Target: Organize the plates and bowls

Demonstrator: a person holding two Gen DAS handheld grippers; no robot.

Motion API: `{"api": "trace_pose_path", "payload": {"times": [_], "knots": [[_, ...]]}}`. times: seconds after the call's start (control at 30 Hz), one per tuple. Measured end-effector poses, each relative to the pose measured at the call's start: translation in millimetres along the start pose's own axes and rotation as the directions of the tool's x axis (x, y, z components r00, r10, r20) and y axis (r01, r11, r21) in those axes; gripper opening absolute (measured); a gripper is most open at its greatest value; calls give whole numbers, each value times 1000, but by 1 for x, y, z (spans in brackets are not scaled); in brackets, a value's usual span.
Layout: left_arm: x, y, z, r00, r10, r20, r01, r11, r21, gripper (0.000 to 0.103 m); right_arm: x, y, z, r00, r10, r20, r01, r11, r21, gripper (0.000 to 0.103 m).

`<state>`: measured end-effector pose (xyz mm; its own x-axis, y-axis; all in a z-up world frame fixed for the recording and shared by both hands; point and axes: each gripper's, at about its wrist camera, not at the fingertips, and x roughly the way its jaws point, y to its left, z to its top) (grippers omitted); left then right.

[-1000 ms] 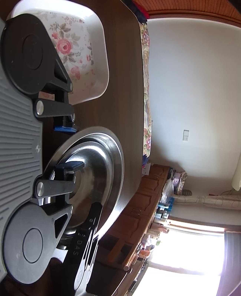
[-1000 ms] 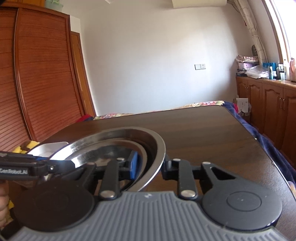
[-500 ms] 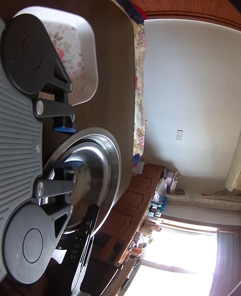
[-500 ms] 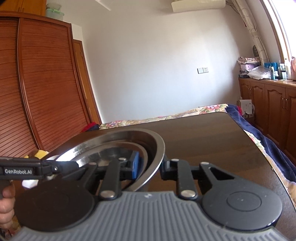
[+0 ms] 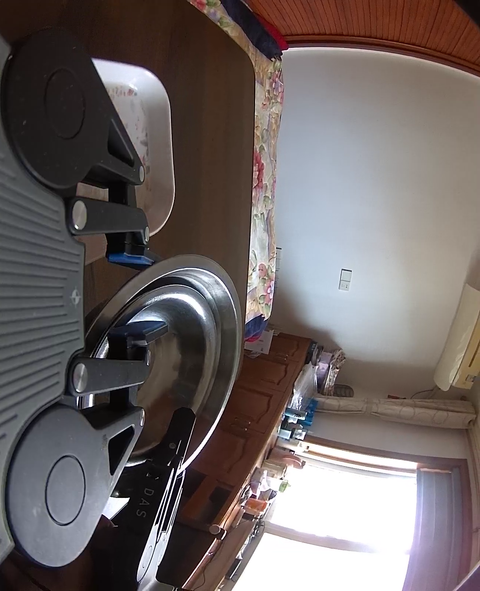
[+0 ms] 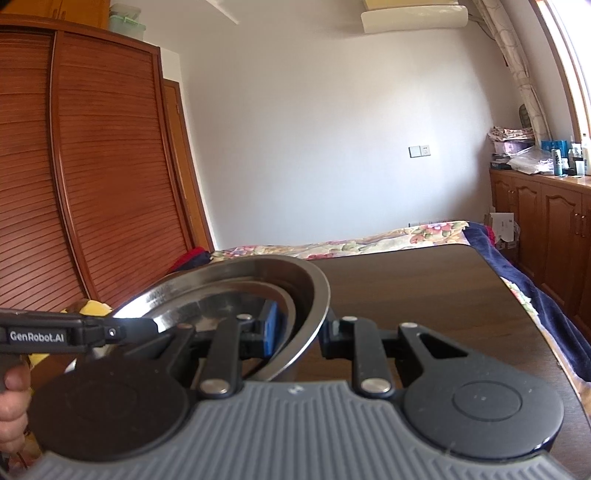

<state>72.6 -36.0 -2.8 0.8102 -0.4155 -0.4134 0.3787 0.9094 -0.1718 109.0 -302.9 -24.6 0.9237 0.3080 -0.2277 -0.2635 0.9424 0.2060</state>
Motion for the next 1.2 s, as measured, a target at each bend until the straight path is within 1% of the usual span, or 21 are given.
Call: {"api": "trace_pose_path", "payload": {"times": [0.2,0.47,0.73,0.97,1.2], "knots": [[-9,13,1,1000,16,0,-16,1000,-20,31,6,12,3,1000,21,-8,-21,1000,-19,25],[-24,38,2,999,46,4,-46,998,-35,31,19,34,5,996,79,-29,-80,996,-41,25],[-39,68,2,996,86,4,-86,994,-63,31,36,58,4,987,143,-77,-147,987,-60,26],[-42,87,3,993,117,3,-116,990,-76,31,49,75,3,980,165,-113,-175,981,-82,26],[-41,99,-3,992,127,-15,-127,988,-92,31,56,85,0,975,169,-142,-184,978,-98,26]]}}
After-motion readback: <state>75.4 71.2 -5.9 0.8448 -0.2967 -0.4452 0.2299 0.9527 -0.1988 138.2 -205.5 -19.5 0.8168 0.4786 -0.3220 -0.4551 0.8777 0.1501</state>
